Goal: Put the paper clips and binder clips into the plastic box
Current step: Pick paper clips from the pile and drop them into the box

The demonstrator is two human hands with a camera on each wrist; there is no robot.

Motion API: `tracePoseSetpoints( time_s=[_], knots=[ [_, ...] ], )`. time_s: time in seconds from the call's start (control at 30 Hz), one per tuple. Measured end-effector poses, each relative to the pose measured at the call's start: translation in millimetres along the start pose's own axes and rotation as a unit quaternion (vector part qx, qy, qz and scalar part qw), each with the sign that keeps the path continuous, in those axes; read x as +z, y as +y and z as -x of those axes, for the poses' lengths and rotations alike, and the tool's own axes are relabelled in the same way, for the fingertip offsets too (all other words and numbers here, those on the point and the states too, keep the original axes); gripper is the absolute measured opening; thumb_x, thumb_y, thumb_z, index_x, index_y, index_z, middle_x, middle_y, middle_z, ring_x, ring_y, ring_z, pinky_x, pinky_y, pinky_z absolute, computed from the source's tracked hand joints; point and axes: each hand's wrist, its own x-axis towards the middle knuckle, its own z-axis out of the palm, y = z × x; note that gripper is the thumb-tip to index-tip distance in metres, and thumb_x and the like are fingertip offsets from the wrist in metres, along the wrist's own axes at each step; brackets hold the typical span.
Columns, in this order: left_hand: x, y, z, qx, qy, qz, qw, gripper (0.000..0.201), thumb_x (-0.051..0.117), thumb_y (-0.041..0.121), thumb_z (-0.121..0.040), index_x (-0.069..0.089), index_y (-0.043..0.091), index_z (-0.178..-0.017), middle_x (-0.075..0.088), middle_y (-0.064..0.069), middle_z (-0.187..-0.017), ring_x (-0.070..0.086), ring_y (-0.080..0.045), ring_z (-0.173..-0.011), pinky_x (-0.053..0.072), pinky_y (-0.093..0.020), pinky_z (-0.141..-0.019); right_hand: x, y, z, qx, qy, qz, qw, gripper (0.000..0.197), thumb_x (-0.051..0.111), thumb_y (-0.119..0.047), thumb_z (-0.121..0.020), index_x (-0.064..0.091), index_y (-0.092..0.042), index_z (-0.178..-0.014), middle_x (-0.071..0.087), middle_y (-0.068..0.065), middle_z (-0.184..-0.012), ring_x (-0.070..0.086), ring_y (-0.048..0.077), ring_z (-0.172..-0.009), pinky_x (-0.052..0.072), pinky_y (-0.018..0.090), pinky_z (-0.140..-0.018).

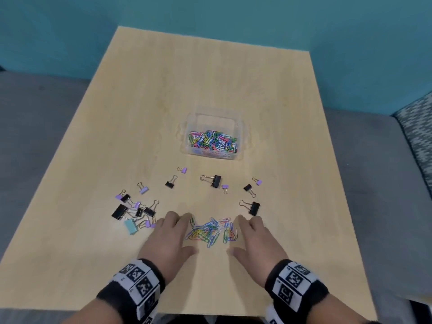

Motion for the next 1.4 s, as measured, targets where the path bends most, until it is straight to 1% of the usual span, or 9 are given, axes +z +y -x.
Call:
tracePoseSetpoints(
  time_s=[0.13, 0.3, 0.53, 0.7, 0.83, 1.0, 1.2, 1.3, 1.4],
  knots=[
    [10, 18, -12, 0.013, -0.002, -0.013, 1.0, 0.069, 0.068, 0.039, -0.078, 0.035, 0.025, -0.137, 0.039, 0.002, -0.115, 0.041, -0.02, -0.103, 0.043, -0.031, -0.088, 13, -21, -11, -0.007, 0.024, -0.009, 1.0, 0.062, 0.064, -0.036, -0.083, 0.028, -0.027, -0.132, 0.033, 0.0, -0.115, 0.04, 0.022, -0.102, 0.045, 0.033, -0.084],
    [16, 27, -32, -0.004, 0.025, 0.008, 1.0, 0.029, 0.063, 0.025, -0.083, 0.056, 0.019, -0.11, 0.042, 0.001, -0.103, 0.046, -0.019, -0.092, 0.047, -0.034, -0.076, 17, -36, -36, -0.023, 0.05, -0.016, 0.998, 0.029, 0.053, -0.02, -0.09, 0.045, -0.02, -0.118, 0.038, 0.004, -0.112, 0.042, 0.024, -0.099, 0.044, 0.035, -0.079],
    [12, 26, -42, 0.007, 0.038, -0.006, 0.999, 0.004, 0.058, 0.015, -0.087, 0.057, 0.016, -0.09, 0.045, -0.001, -0.094, 0.043, -0.018, -0.071, 0.034, -0.029, -0.061, 8, -35, -45, -0.06, 0.025, 0.023, 0.998, 0.018, 0.046, -0.004, -0.088, 0.046, -0.016, -0.102, 0.041, 0.006, -0.105, 0.034, 0.021, -0.08, 0.029, 0.032, -0.063],
    [8, 24, -42, 0.003, 0.041, 0.002, 0.999, 0.009, 0.057, 0.01, -0.086, 0.053, 0.011, -0.078, 0.046, -0.003, -0.088, 0.048, -0.022, -0.07, 0.038, -0.032, -0.059, 0, -35, -47, -0.057, 0.002, 0.039, 0.998, 0.028, 0.049, 0.003, -0.082, 0.035, -0.02, -0.087, 0.035, 0.003, -0.093, 0.033, 0.023, -0.069, 0.021, 0.029, -0.05],
    [4, 21, -41, -0.012, 0.022, 0.035, 0.999, 0.018, 0.062, 0.005, -0.081, 0.049, 0.014, -0.075, 0.044, 0.0, -0.084, 0.054, -0.022, -0.068, 0.051, -0.037, -0.061, -2, -30, -50, -0.05, -0.001, 0.049, 0.998, 0.023, 0.048, -0.004, -0.088, 0.034, -0.021, -0.084, 0.034, 0.0, -0.09, 0.037, 0.023, -0.065, 0.03, 0.031, -0.057],
    [0, 19, -44, -0.032, 0.02, 0.025, 0.999, 0.011, 0.058, 0.004, -0.081, 0.056, 0.014, -0.083, 0.043, 0.004, -0.083, 0.048, -0.021, -0.066, 0.031, -0.026, -0.056, -4, -22, -52, -0.037, 0.003, -0.004, 0.999, 0.006, 0.048, -0.01, -0.09, 0.047, -0.014, -0.085, 0.045, 0.002, -0.09, 0.051, 0.027, -0.071, 0.046, 0.038, -0.063],
    [-5, 11, -45, -0.05, 0.007, 0.113, 0.992, 0.025, 0.055, 0.004, -0.078, 0.053, 0.027, -0.067, 0.053, 0.005, -0.079, 0.055, -0.017, -0.07, 0.046, -0.031, -0.063, -13, -16, -50, -0.029, -0.003, -0.112, 0.993, 0.007, 0.055, -0.015, -0.086, 0.055, -0.019, -0.081, 0.047, -0.006, -0.082, 0.05, 0.016, -0.073, 0.045, 0.031, -0.068],
    [-14, 8, -43, -0.081, 0.003, 0.205, 0.975, 0.028, 0.061, 0.004, -0.074, 0.057, 0.029, -0.063, 0.057, 0.005, -0.071, 0.057, -0.013, -0.063, 0.05, -0.031, -0.062, -22, -16, -48, -0.006, -0.021, -0.18, 0.983, 0.014, 0.059, -0.013, -0.081, 0.054, -0.022, -0.072, 0.049, -0.006, -0.076, 0.048, 0.011, -0.064, 0.05, 0.034, -0.066],
    [-35, 12, -47, -0.124, 0.005, 0.338, 0.933, 0.026, 0.066, 0.0, -0.073, 0.063, 0.023, -0.063, 0.06, 0.001, -0.057, 0.058, -0.015, -0.049, 0.05, -0.031, -0.054, -40, -19, -47, 0.022, -0.022, -0.282, 0.959, 0.01, 0.06, -0.009, -0.08, 0.058, -0.015, -0.072, 0.049, -0.004, -0.069, 0.048, 0.01, -0.054, 0.054, 0.036, -0.057]
  ],
)
